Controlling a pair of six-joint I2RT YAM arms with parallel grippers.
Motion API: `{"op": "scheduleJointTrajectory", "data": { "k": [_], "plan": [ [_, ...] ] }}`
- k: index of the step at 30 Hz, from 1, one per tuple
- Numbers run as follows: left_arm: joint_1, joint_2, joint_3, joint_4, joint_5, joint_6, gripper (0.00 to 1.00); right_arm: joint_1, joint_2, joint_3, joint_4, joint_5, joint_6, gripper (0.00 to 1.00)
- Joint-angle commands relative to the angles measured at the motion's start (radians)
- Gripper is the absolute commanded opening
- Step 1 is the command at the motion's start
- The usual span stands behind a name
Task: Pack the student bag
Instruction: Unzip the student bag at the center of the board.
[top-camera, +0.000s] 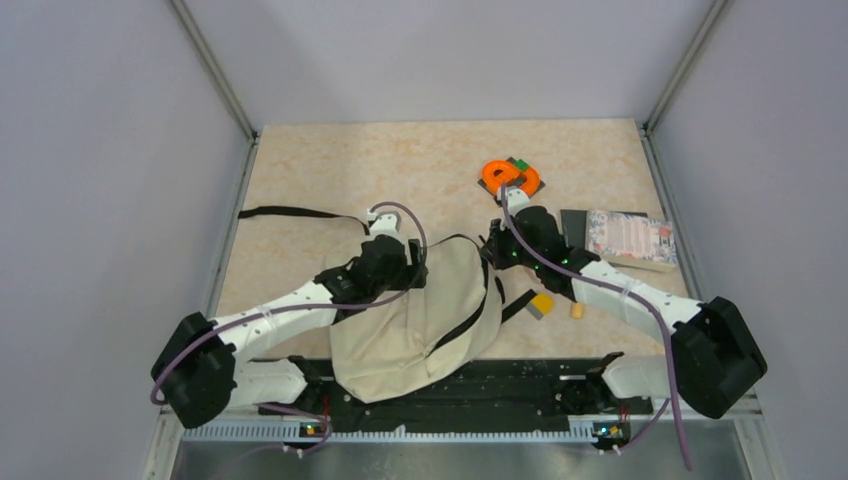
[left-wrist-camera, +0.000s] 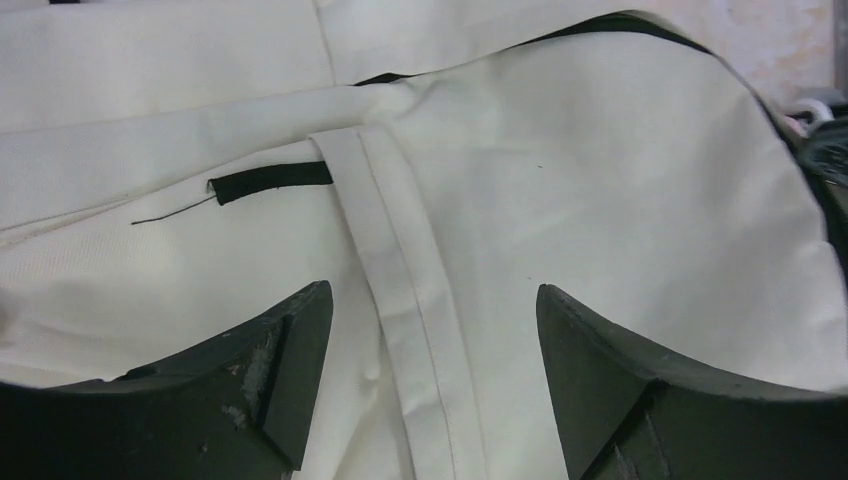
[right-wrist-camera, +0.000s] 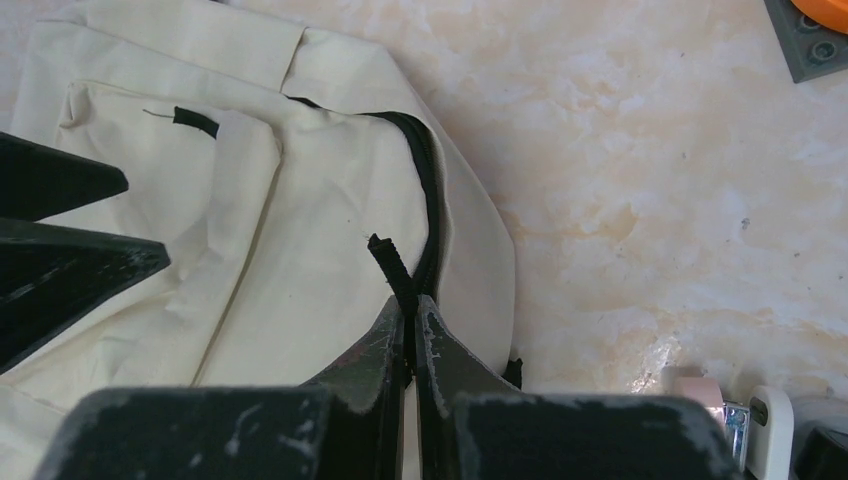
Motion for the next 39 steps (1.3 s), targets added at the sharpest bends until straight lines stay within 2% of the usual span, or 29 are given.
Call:
{"op": "scheduleJointTrajectory", "data": {
  "k": [1, 10, 11, 13, 16, 19, 21, 27, 30, 32, 34, 35, 37, 39],
  "plan": [
    [0.024, 0.085, 0.013, 0.054, -0.060, -0.039, 0.80, -0.008, -0.039, -0.004, 0.028, -0.019, 0.019, 0.00],
    [0.060, 0.309, 0.101, 0.118, -0.056, 0.005, 0.79, -0.008, -0.050, -0.025, 0.039, -0.044, 0.038, 0.00],
    [0.062, 0.336, 0.116, 0.128, -0.052, 0.022, 0.75, -0.008, -0.051, -0.028, 0.040, -0.050, 0.041, 0.00],
    [0.066, 0.388, 0.149, 0.138, -0.055, 0.059, 0.61, -0.007, -0.057, -0.036, 0.038, -0.066, 0.049, 0.00],
    [0.072, 0.458, 0.181, 0.138, -0.125, 0.065, 0.28, -0.007, -0.071, -0.057, 0.040, -0.094, 0.070, 0.00],
    [0.089, 0.494, 0.182, 0.230, -0.104, 0.109, 0.07, -0.002, -0.092, -0.078, 0.031, -0.123, 0.103, 0.00],
    [0.096, 0.518, 0.197, 0.290, -0.041, 0.192, 0.00, 0.010, -0.113, -0.096, 0.033, -0.129, 0.124, 0.00],
    [0.097, 0.594, 0.270, 0.409, 0.157, 0.435, 0.00, 0.069, -0.163, -0.144, 0.016, -0.087, 0.163, 0.00],
    [0.097, 0.598, 0.286, 0.407, 0.190, 0.497, 0.02, 0.079, -0.190, -0.166, 0.017, -0.070, 0.179, 0.00],
    [0.095, 0.573, 0.284, 0.383, 0.195, 0.521, 0.19, 0.080, -0.204, -0.174, 0.017, -0.056, 0.185, 0.00],
    [0.082, 0.514, 0.268, 0.350, 0.175, 0.538, 0.44, 0.079, -0.216, -0.175, 0.017, -0.034, 0.188, 0.00],
    [0.068, 0.476, 0.250, 0.347, 0.138, 0.547, 0.53, 0.079, -0.223, -0.175, 0.017, -0.026, 0.188, 0.00],
    [0.033, 0.392, 0.212, 0.338, 0.068, 0.560, 0.63, 0.079, -0.234, -0.174, 0.021, -0.011, 0.188, 0.00],
    [0.001, 0.312, 0.179, 0.323, 0.050, 0.531, 0.68, 0.079, -0.241, -0.175, 0.032, 0.003, 0.189, 0.00]
  ]
}}
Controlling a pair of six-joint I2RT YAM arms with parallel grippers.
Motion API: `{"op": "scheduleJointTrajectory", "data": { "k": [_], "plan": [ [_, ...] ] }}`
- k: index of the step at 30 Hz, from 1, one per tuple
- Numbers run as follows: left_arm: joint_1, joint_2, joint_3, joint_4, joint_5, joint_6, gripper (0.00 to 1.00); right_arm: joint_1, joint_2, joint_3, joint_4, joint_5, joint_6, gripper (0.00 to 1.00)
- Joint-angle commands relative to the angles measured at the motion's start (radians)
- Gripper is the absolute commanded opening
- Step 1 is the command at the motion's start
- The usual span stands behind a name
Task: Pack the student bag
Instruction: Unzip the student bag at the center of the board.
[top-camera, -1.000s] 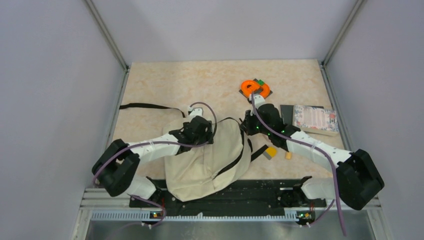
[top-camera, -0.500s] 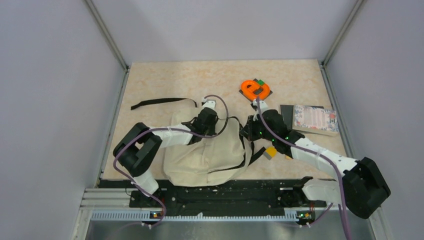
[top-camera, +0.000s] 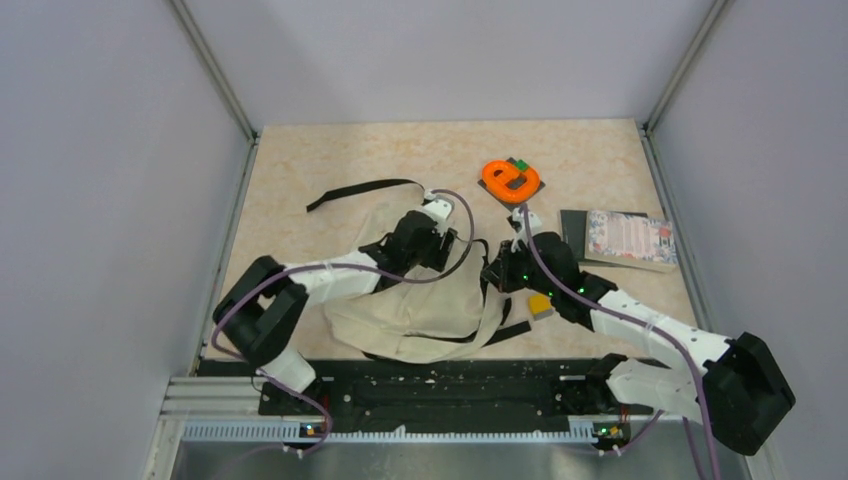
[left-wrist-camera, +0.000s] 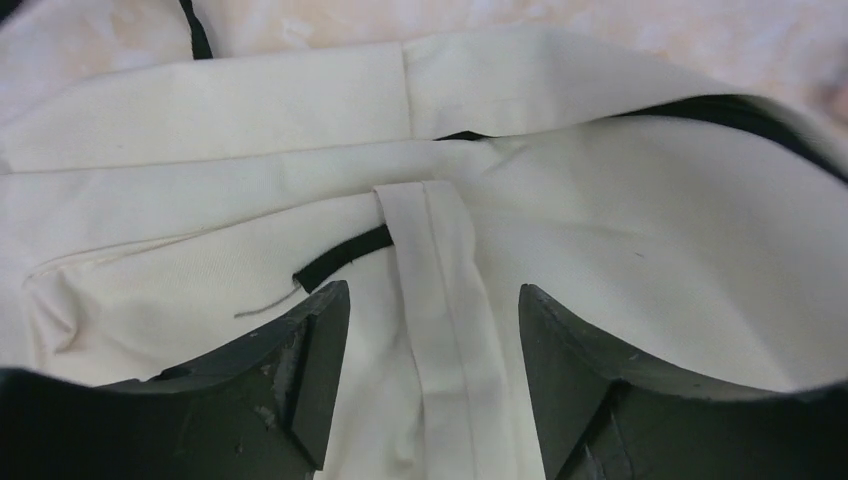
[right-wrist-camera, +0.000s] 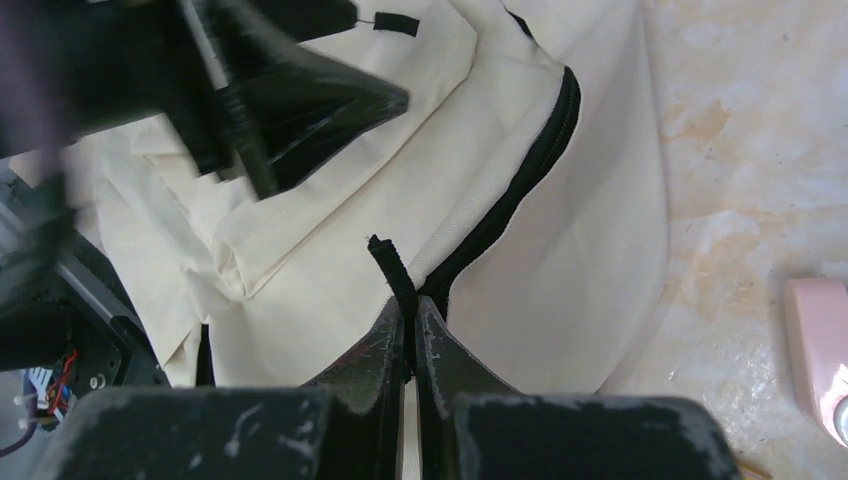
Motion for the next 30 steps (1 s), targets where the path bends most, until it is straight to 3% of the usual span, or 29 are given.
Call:
{"op": "scheduleJointTrajectory", "data": {
  "k": [1, 6, 9, 18, 30],
  "plan": [
    [-0.070, -0.230, -0.059, 0.010, -0.057, -0.013, 0.69, 0.012, -0.039, 0.002, 0.022, 0.043, 0.015, 0.00],
    [-0.098, -0.353, -0.156, 0.076, 0.122, -0.363, 0.74, 0.012, -0.045, 0.004, 0.037, 0.061, 0.016, 0.00],
    [-0.141, -0.372, -0.216, 0.181, 0.187, -0.491, 0.85, 0.013, -0.048, 0.011, 0.039, 0.062, 0.018, 0.00],
    [-0.202, -0.321, -0.236, 0.268, 0.261, -0.561, 0.85, 0.013, -0.043, 0.025, 0.042, 0.055, 0.017, 0.00],
    [-0.211, -0.223, -0.181, 0.234, 0.287, -0.553, 0.79, 0.012, -0.052, 0.034, 0.031, 0.053, 0.006, 0.00]
  ]
}}
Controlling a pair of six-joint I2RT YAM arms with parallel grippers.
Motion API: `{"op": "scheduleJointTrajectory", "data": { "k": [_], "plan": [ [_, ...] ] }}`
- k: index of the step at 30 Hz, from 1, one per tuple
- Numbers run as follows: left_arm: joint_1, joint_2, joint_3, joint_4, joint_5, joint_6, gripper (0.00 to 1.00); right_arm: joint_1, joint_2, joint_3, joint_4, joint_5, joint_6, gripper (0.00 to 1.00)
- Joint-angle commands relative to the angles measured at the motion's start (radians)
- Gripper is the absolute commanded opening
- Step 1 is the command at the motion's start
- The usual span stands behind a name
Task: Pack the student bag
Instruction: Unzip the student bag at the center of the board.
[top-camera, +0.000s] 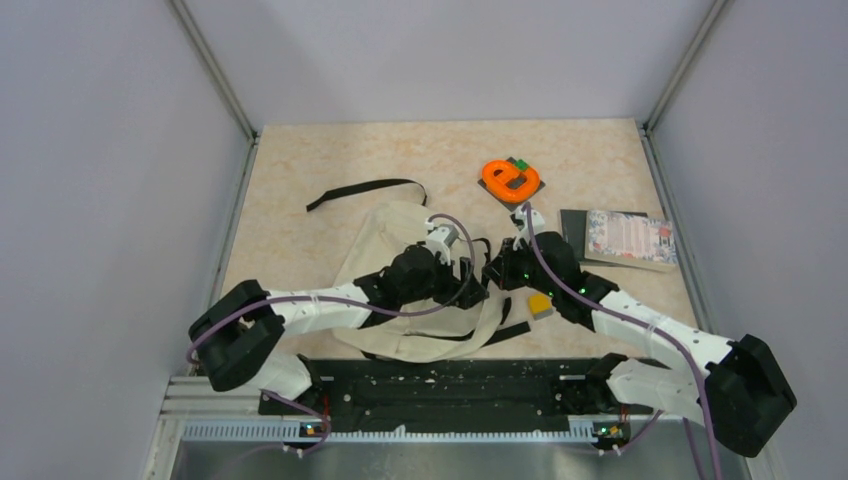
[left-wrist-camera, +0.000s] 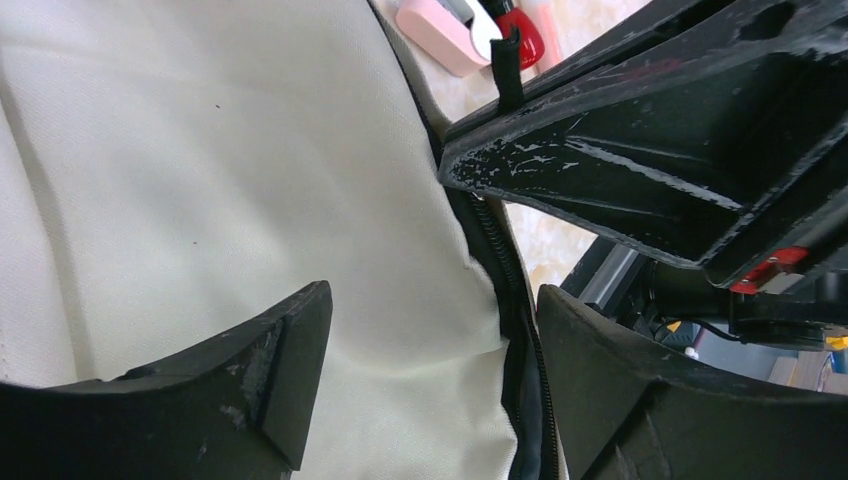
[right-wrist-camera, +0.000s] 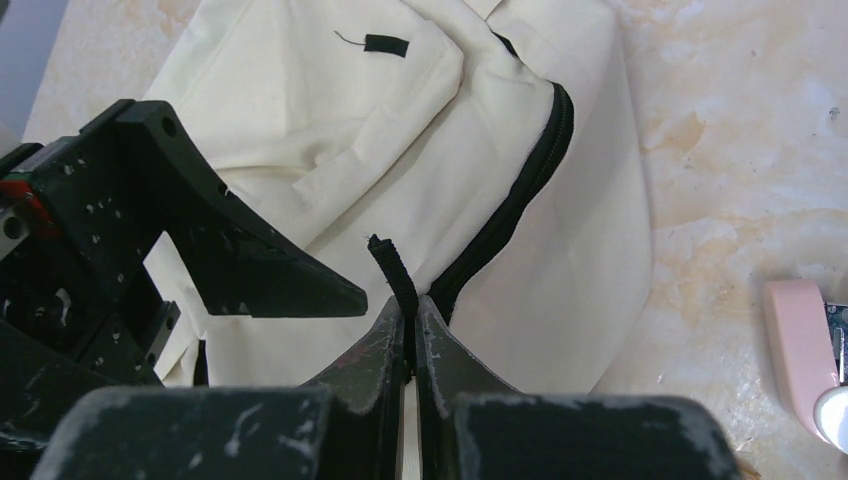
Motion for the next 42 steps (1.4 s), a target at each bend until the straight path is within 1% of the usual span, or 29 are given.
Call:
{"op": "scheduleJointTrajectory", "data": {
  "k": [1, 7, 8, 9, 11, 12, 14, 15, 16, 23, 30, 35, 39, 42],
  "plan": [
    [-0.007, 0.031, 0.058, 0.054, 0.036, -0.004, 0.78, 0.012, -0.030, 0.035, 0.024, 0.005, -0.005, 0.00],
    [-0.015, 0.093, 0.117, 0.043, 0.072, 0.015, 0.74, 0.011, -0.028, 0.035, 0.022, 0.001, -0.005, 0.00],
    [-0.016, 0.102, 0.123, 0.042, 0.077, 0.016, 0.71, 0.011, -0.029, 0.036, 0.021, 0.001, -0.005, 0.00],
    [-0.017, 0.112, 0.127, 0.042, 0.083, 0.014, 0.66, 0.011, -0.030, 0.035, 0.020, 0.002, -0.006, 0.00],
    [-0.017, 0.124, 0.132, 0.038, 0.090, 0.013, 0.49, 0.011, -0.029, 0.035, 0.017, 0.005, -0.008, 0.00],
    [-0.018, 0.126, 0.135, 0.032, 0.093, 0.012, 0.35, 0.012, -0.030, 0.037, 0.014, 0.007, -0.010, 0.00],
    [-0.020, 0.125, 0.135, 0.021, 0.088, 0.011, 0.15, 0.012, -0.030, 0.039, 0.007, 0.016, -0.018, 0.00],
    [-0.022, 0.122, 0.131, 0.018, 0.088, 0.013, 0.06, 0.011, -0.031, 0.040, 0.002, 0.023, -0.024, 0.00],
    [-0.022, 0.120, 0.128, 0.016, 0.088, 0.013, 0.00, 0.011, -0.031, 0.041, -0.003, 0.031, -0.031, 0.00],
    [-0.037, 0.117, 0.124, -0.020, 0.136, 0.061, 0.00, 0.011, -0.034, 0.064, -0.049, 0.099, -0.082, 0.00],
    [-0.071, 0.087, 0.118, -0.115, 0.162, 0.177, 0.00, 0.007, -0.007, 0.102, -0.073, 0.156, -0.115, 0.00],
    [-0.088, 0.041, 0.078, -0.149, 0.186, 0.228, 0.00, -0.012, 0.029, 0.118, -0.081, 0.164, -0.122, 0.00],
    [-0.105, -0.008, 0.033, -0.152, 0.231, 0.254, 0.00, -0.021, 0.053, 0.118, -0.060, 0.157, -0.124, 0.00],
    [-0.127, -0.041, 0.006, -0.186, 0.247, 0.276, 0.00, -0.028, 0.083, 0.122, -0.040, 0.139, -0.123, 0.00]
  ]
}}
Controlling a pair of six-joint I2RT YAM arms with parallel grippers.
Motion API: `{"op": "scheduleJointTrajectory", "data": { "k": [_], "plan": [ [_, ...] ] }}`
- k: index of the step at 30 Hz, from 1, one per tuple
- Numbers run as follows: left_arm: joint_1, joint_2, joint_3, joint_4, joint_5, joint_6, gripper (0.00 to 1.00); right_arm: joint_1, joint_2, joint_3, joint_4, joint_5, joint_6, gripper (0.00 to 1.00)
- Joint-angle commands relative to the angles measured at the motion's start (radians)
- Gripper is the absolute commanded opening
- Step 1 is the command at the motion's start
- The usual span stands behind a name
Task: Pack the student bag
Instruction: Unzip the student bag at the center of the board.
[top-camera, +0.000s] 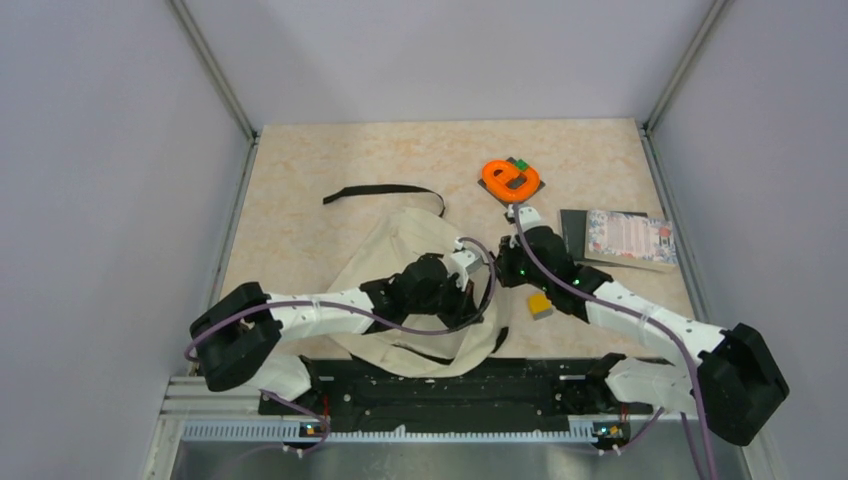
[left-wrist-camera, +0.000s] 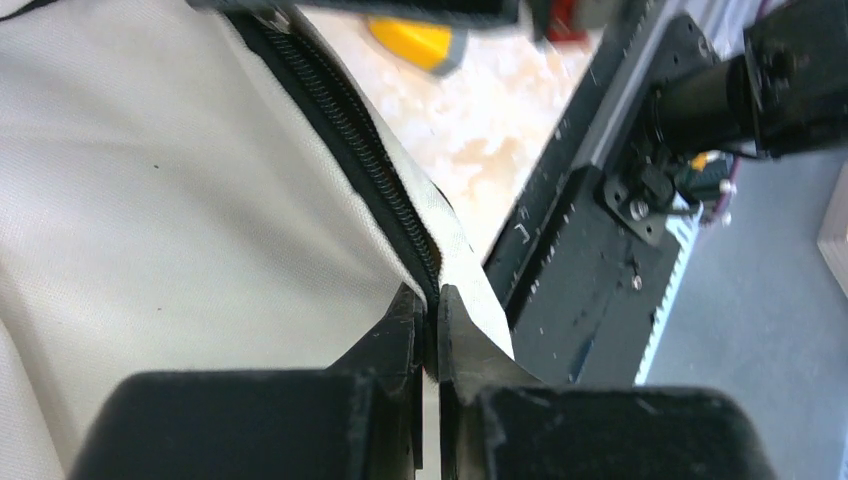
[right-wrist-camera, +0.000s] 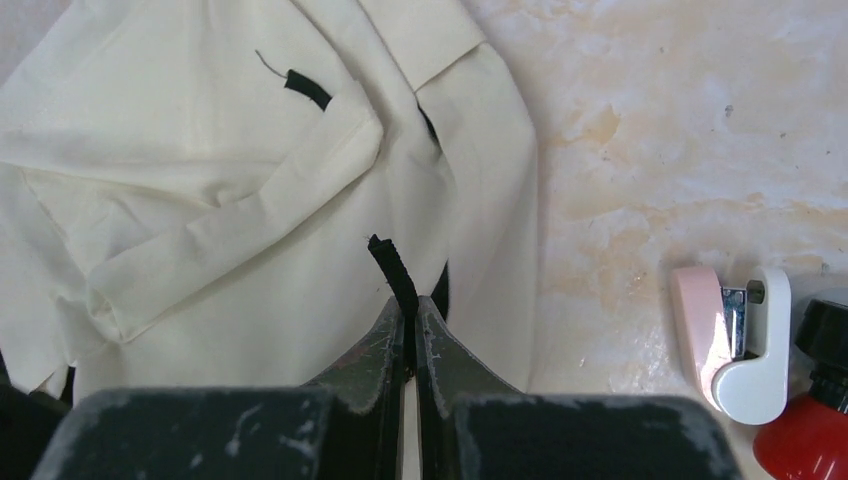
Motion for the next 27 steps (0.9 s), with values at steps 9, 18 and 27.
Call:
{"op": "scheduleJointTrajectory", "data": {
  "k": [9, 18, 27],
  "plan": [
    [-0.101, -0.173, -0.112, -0.155, 0.098, 0.075, 0.00, -0.038, 0.128, 0.053, 0.149, 0.001, -0.010, 0.00],
    [-0.105, -0.241, -0.089, -0.182, -0.046, 0.020, 0.54, -0.038, 0.125, 0.042, 0.175, -0.095, -0.007, 0.00],
    [-0.093, -0.115, 0.071, -0.177, -0.354, -0.122, 0.76, -0.038, 0.047, 0.014, 0.132, -0.102, -0.006, 0.00]
  ]
}}
